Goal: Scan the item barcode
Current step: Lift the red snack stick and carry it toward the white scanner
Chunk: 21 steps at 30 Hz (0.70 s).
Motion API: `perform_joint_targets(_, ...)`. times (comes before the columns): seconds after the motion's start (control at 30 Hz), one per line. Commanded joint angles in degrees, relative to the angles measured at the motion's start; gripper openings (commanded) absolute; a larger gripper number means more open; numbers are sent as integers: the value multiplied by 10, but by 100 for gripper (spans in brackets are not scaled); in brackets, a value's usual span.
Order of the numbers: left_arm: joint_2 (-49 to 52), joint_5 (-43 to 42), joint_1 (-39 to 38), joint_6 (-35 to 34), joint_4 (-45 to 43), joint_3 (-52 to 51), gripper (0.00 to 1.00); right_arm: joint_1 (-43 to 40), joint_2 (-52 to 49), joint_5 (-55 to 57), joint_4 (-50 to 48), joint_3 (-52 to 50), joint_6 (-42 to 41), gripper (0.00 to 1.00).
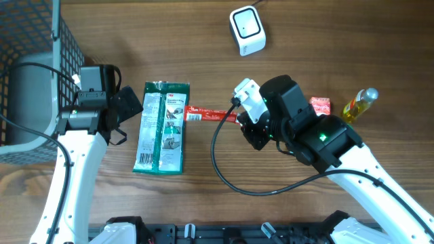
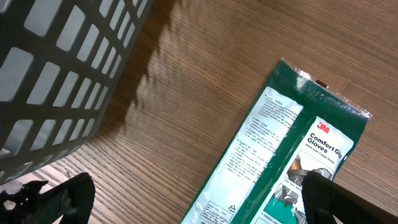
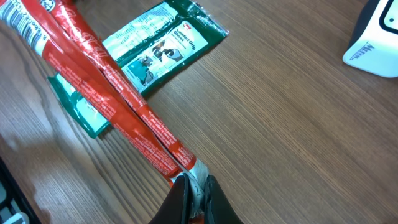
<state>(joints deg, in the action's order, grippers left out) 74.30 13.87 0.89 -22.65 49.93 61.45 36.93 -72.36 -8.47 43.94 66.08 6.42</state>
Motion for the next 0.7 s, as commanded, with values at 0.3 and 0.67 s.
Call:
perform_joint_targets(0.3, 1, 8, 2, -5, -1, 5, 100, -2, 4, 10, 2, 3, 5, 4)
perform_joint_targets(0.67, 1, 8, 2, -5, -1, 5, 100, -2, 4, 61, 2, 3, -36, 4)
